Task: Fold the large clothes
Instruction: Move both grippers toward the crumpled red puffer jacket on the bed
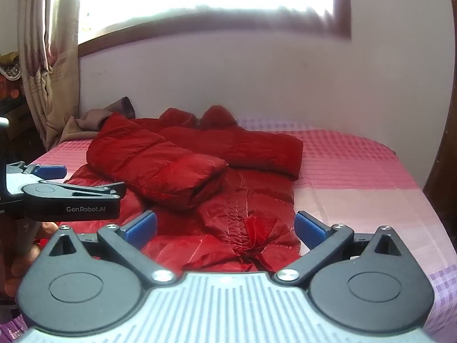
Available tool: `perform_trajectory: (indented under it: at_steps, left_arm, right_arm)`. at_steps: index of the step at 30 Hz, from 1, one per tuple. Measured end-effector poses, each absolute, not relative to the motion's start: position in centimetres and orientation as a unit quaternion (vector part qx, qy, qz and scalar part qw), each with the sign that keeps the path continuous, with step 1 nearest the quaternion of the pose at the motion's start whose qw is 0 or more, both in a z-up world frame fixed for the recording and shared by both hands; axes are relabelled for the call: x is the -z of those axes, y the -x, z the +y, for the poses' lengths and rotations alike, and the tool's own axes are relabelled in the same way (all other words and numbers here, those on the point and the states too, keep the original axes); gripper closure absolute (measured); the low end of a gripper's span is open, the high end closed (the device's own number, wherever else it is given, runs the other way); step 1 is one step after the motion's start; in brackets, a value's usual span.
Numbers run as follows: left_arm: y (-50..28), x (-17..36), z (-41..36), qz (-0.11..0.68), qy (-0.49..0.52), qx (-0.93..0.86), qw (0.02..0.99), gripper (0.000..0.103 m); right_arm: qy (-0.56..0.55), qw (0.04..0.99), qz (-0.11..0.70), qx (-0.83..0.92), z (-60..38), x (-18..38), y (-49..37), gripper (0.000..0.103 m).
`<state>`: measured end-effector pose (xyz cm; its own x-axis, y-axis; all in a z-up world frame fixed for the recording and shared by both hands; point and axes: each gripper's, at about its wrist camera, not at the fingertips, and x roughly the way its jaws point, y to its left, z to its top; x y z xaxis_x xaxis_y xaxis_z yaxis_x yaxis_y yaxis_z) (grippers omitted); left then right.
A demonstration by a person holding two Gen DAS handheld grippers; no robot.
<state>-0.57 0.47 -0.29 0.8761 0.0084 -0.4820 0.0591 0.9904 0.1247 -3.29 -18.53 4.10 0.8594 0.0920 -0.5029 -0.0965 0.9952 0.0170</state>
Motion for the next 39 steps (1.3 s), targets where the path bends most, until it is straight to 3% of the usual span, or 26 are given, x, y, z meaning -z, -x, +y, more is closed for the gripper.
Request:
perform_trajectory:
  at_steps: [39]
  left_arm:
    - [-1.7, 2.3, -1.4, 0.264, -0.102, 0.051, 0.958, 0.0]
  right_arm:
    - [-0.008, 0.958, 0.281, -0.057, -19.3, -2.8, 1.5, 0.0]
